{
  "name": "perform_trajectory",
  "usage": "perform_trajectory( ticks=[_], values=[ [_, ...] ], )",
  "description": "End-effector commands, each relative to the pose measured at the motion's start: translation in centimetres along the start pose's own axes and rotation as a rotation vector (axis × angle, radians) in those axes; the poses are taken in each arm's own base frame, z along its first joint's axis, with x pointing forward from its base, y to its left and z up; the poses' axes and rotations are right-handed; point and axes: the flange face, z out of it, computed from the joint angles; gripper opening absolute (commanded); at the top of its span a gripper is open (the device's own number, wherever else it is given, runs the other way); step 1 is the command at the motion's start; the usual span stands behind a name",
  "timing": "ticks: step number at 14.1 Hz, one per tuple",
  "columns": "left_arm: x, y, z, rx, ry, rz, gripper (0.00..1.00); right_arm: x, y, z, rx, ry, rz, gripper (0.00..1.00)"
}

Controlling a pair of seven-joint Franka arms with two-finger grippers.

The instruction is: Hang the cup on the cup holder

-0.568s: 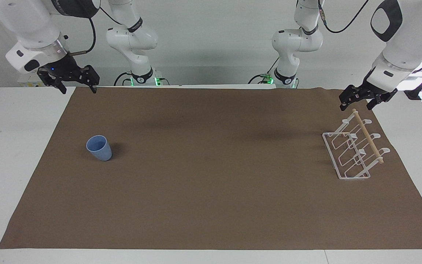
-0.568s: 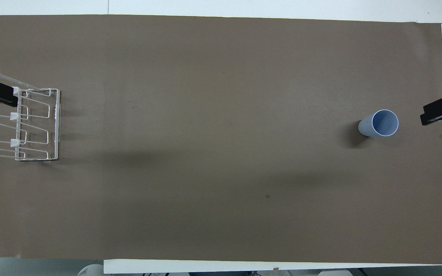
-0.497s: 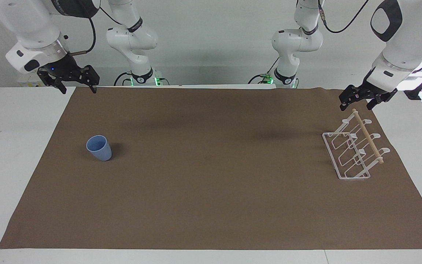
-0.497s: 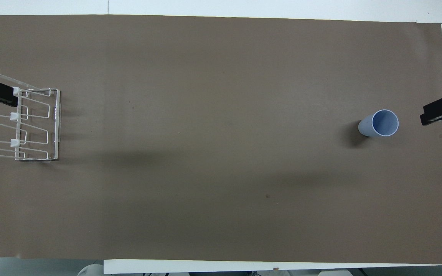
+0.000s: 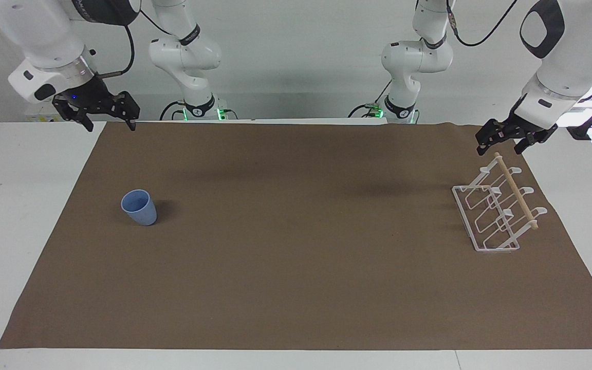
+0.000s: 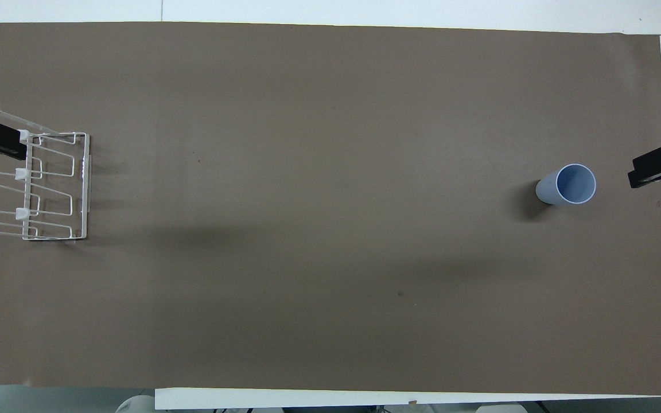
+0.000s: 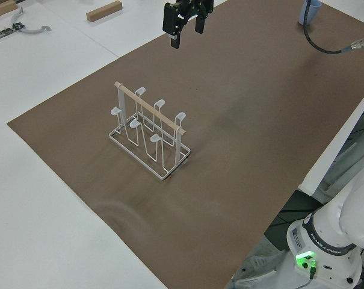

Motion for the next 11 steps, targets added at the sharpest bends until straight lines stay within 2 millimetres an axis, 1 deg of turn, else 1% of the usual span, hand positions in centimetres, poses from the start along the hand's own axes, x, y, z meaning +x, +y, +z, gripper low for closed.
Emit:
perform_trajectory(
  ticks=[1, 3, 4, 5, 6, 8, 10, 11],
  values=[
    [-0.6, -0.1, -0.2, 0.01, -0.007, -0.012, 1.0, -0.8, 0.0, -0.4, 0.003, -0.003, 0.015, 1.0],
    [-0.6, -0.2, -0.2, 0.01, -0.007, -0.014, 1.0, -0.9, -0.2, 0.7, -0.001, -0.016, 0.007, 1.0],
    [-0.6, -0.2, -0.2, 0.01, -0.007, -0.014, 1.0, -0.6, 0.0, 1.1, -0.007, 0.016, 0.008, 1.0],
    [-0.6, -0.2, -0.2, 0.01, -0.007, -0.014, 1.0, -0.7, 0.6, 2.2, -0.012, 0.044, -0.004, 1.0],
    [-0.6, -0.1, -0.2, 0.01, -0.007, -0.012, 1.0, -0.6, 1.3, 3.8, -0.013, 0.062, -0.033, 1.0],
    [-0.6, -0.1, -0.2, 0.01, -0.007, -0.012, 1.0, 0.7, 2.5, 6.9, -0.017, 0.091, -0.052, 1.0],
    [-0.6, -0.2, -0.2, 0.01, -0.007, -0.014, 1.0, 2.5, 4.6, 10.8, -0.019, 0.095, -0.107, 1.0],
    [-0.6, -0.1, -0.2, 0.01, -0.007, -0.012, 1.0, 3.3, 6.4, 13.3, -0.017, 0.097, -0.12, 1.0]
  ],
)
